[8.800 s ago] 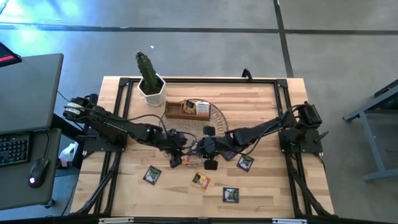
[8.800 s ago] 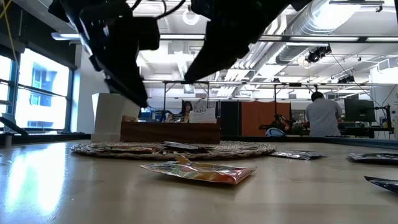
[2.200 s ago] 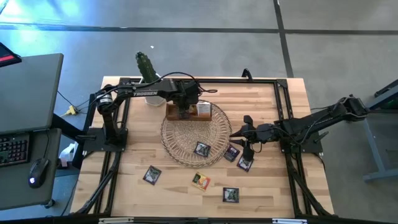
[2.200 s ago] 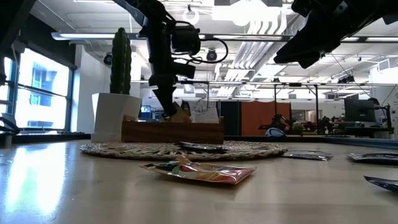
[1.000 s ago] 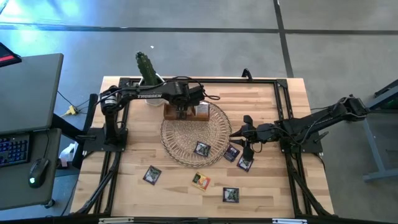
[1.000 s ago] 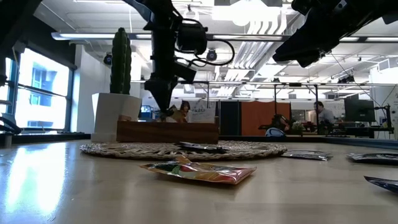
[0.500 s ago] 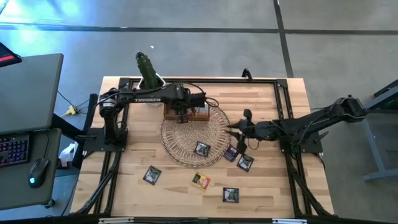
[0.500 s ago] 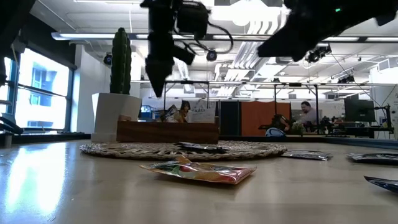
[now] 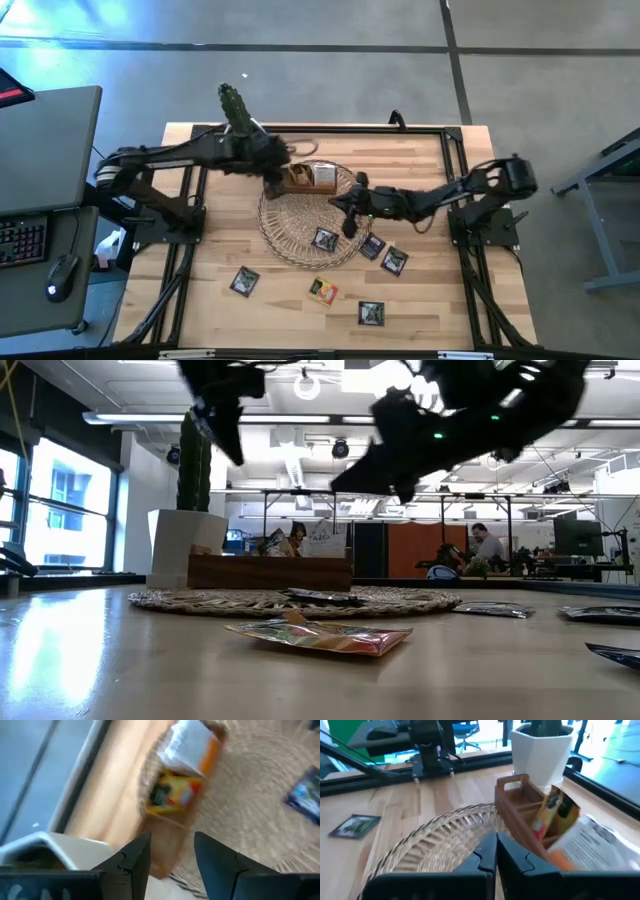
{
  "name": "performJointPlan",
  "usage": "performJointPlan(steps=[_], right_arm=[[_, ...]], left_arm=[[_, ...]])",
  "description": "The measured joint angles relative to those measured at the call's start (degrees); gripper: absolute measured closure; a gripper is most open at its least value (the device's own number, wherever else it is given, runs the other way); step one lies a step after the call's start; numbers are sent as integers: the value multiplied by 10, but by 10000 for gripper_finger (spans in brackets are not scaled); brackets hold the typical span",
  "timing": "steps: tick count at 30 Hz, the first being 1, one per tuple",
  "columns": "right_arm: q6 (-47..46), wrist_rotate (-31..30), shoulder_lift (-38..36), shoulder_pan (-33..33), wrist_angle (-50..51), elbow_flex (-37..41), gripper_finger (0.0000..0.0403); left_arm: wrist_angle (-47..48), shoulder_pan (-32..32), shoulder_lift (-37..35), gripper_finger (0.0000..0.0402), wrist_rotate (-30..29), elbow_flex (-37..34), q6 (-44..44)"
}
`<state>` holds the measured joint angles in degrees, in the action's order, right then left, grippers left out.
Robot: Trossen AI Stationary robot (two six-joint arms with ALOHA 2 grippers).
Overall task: Pick & Place Tea
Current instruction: Put the orange tea bag into the middle section of the wooden organizer
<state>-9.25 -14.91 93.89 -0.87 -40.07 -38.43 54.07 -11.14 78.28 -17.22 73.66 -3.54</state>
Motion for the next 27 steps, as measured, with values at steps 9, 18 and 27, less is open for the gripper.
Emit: performJointPlan(steps=[9,18,27], right_arm=[[3,-47,158,53,249,-255,400],[-48,-71,239,80,412,-404,402],[-74,-50,273,92,375,-417,402]], left_arm=[[-180,32,-106,254,41,-197,-32],[-186,41,-126,254,29,-224,-34],[-200,41,-126,254,30,-224,-12]])
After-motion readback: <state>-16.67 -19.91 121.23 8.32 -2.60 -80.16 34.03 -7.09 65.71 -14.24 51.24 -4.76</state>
